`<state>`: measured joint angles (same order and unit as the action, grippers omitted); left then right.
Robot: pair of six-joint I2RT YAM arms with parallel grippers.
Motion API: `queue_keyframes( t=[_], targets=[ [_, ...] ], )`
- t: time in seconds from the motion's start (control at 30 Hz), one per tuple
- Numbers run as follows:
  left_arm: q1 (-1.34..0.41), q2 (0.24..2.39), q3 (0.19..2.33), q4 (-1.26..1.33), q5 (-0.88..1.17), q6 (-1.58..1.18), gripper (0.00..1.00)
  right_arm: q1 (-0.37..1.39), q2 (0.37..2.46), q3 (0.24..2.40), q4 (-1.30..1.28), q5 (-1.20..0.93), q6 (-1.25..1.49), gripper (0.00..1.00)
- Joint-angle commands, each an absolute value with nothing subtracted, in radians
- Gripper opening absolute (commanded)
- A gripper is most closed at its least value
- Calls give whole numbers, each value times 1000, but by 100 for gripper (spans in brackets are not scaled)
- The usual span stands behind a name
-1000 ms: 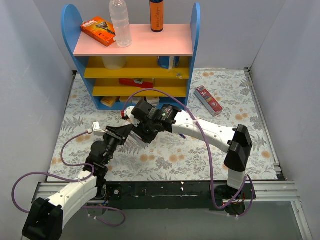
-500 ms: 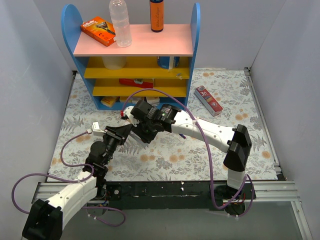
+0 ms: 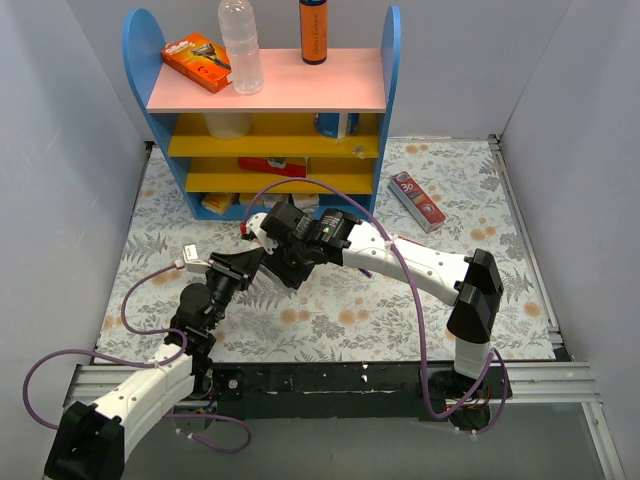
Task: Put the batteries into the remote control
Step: Load the battery cover into the remote control.
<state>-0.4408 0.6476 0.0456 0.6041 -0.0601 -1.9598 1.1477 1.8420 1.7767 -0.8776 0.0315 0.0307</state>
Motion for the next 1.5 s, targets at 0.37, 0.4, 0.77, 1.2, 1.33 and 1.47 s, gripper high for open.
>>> queue_keyframes(
  t=[0.37,0.4,0.77,1.2,1.33,1.47],
  targets=[
    [-445,632,-72,617,-38,-1996,0,1154,1815,1802,-841,58,34,64],
    [-443,629,-72,617,-37,-1997,0,1154,1801,1799,-833,57,34,66],
    [-445,557,-57,580,-15,-1994,0,1115,1521,1501,-514,-49,113,80],
    [-443,437,-3,506,-2,-2016,0,953,1212,910,198,-356,428,85],
    [-445,431,-3,506,29,-2020,0,946,1227,848,322,-425,491,85],
    [-443,423,-3,511,37,-2032,0,945,1258,824,382,-457,528,84]
  ],
)
